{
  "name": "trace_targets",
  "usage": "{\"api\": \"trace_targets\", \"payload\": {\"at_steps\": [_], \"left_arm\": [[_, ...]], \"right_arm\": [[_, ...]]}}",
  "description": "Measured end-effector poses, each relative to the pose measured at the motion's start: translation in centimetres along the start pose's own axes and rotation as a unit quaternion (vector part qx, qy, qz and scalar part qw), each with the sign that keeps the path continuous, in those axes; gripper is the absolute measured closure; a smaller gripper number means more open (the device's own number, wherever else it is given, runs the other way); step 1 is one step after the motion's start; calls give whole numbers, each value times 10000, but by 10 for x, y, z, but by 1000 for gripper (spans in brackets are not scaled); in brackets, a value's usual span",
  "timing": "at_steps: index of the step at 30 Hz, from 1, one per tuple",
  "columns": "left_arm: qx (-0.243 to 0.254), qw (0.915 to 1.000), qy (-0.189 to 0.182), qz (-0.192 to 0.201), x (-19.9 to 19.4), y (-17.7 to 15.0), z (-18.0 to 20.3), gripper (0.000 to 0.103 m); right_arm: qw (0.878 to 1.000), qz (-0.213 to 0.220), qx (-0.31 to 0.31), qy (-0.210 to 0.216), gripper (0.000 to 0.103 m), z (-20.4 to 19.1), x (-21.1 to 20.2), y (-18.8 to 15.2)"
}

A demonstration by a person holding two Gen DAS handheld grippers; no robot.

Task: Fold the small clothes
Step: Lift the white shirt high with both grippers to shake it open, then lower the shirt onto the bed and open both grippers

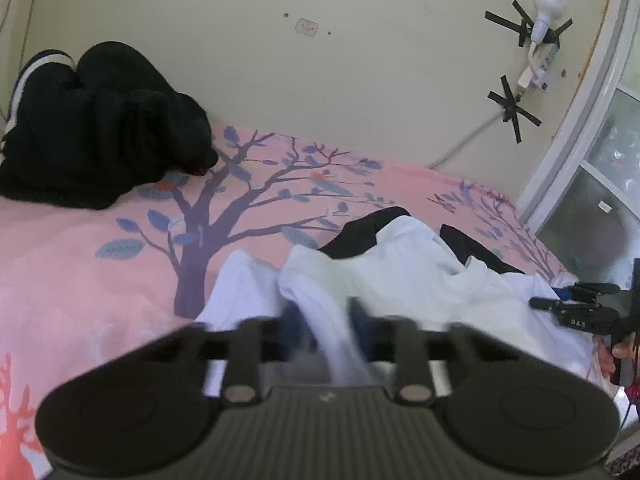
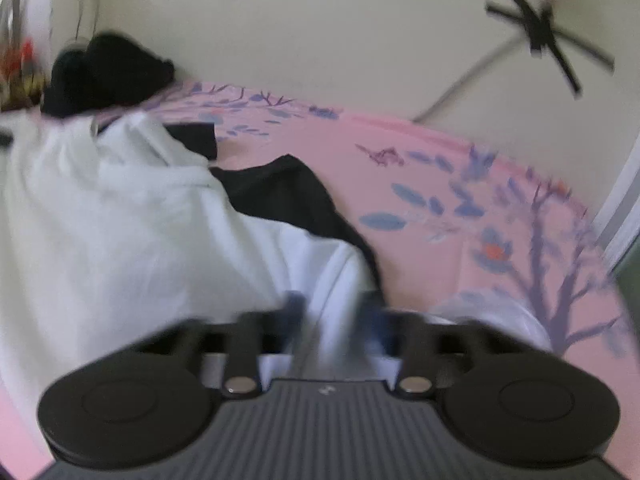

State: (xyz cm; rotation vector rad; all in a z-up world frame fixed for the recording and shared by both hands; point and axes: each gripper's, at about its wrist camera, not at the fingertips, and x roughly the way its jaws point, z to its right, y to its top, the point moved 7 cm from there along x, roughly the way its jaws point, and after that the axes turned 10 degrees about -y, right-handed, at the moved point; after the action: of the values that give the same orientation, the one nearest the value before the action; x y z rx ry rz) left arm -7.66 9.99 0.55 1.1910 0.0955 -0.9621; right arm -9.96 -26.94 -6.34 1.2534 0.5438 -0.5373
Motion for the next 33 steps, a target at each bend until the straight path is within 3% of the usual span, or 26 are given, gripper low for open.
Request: {"api": "trace_targets", "payload": {"at_steps": [2, 6, 11, 16, 20, 24, 26, 27, 29, 31, 33], "left_arm": [[183, 9997, 20, 154, -14, 10, 3, 85], [632, 9943, -99, 854, -56, 38, 34, 87], [1264, 9729, -146, 1930, -115, 79, 84, 87], [1563, 9400, -168, 3030, -187, 128, 134, 88], [1850, 9053, -47, 3823, -241, 164, 175, 88], [2073, 8685, 94, 4502, -284, 191, 210, 88], [2159, 8591, 86, 4640, -289, 206, 216, 88], [2181, 8561, 107, 4684, -291, 209, 221, 88], [2166, 8591, 153, 4635, -282, 216, 224, 88], [2124, 8675, 235, 4492, -265, 218, 222, 88], [2036, 8830, 309, 4218, -234, 223, 214, 88]], "right_arm": [[9992, 390, 6, -105, 103, 10, -26, 8], [9896, 1282, 377, -539, 103, 44, -80, 34], [9569, 2577, 1005, -879, 103, 87, -172, 83], [9090, 3797, 1524, -796, 103, 116, -264, 134], [8702, 4558, 1631, -915, 103, 131, -336, 176], [8460, 4991, 1552, -1054, 103, 139, -393, 212], [8409, 5074, 1482, -1158, 103, 141, -408, 225], [8406, 5077, 1452, -1210, 103, 141, -411, 229], [8431, 5017, 1406, -1329, 103, 139, -409, 235], [8507, 4878, 1395, -1374, 103, 138, -396, 236], [8635, 4622, 1458, -1397, 103, 136, -373, 234]]}}
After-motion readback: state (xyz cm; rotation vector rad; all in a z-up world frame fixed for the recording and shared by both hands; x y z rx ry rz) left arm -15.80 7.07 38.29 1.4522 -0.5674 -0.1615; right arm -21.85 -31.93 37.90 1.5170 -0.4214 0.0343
